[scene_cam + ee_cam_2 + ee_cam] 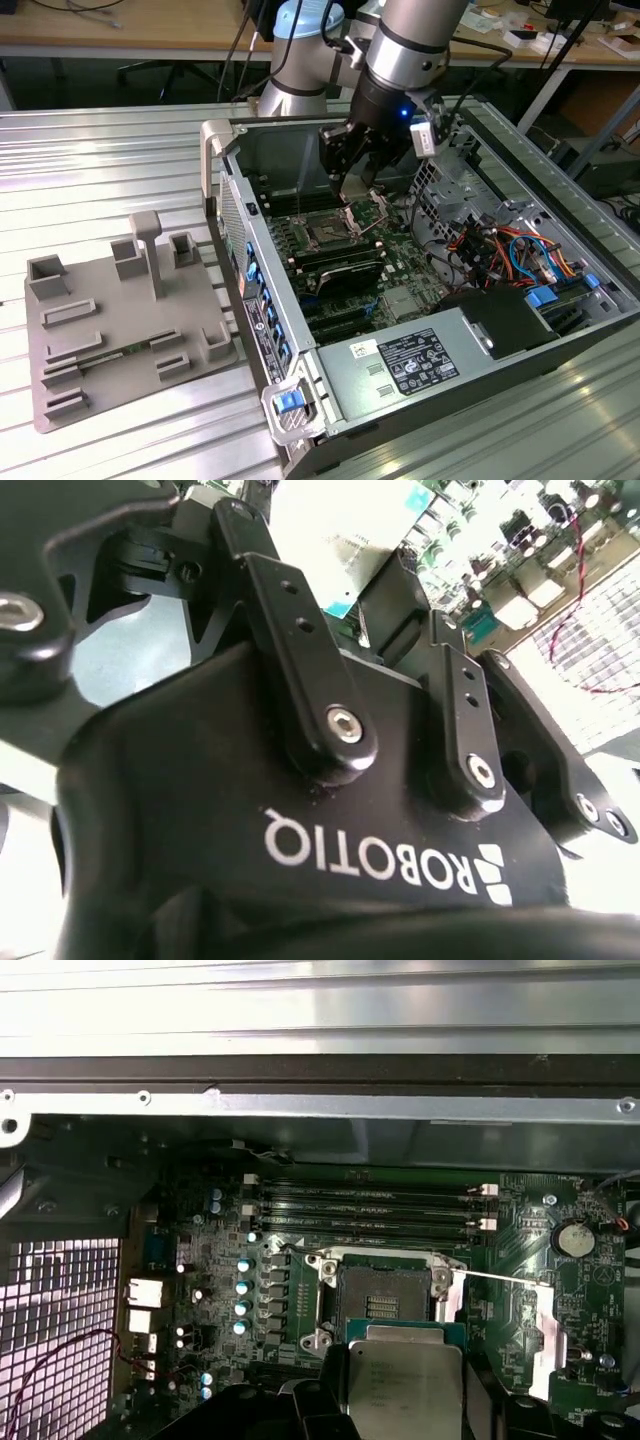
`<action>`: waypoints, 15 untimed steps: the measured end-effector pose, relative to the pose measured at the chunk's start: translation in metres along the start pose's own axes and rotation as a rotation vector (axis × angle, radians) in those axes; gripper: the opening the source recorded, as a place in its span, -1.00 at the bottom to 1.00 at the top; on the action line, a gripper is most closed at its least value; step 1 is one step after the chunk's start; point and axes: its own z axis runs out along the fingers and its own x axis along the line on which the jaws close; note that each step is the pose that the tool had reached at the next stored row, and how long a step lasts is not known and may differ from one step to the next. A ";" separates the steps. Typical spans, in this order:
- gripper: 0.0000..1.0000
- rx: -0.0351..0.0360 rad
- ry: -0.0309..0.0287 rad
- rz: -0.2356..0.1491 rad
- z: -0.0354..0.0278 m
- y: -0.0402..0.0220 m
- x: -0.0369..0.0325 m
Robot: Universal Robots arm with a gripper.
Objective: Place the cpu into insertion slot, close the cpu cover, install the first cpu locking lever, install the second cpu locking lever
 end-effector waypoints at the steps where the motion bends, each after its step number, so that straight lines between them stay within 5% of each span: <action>1: 0.09 0.0001 0.0001 -0.001 0.0019 0.0000 -0.0001; 15: 0.09 0.0000 0.0001 -0.001 0.0182 0.0015 -0.0001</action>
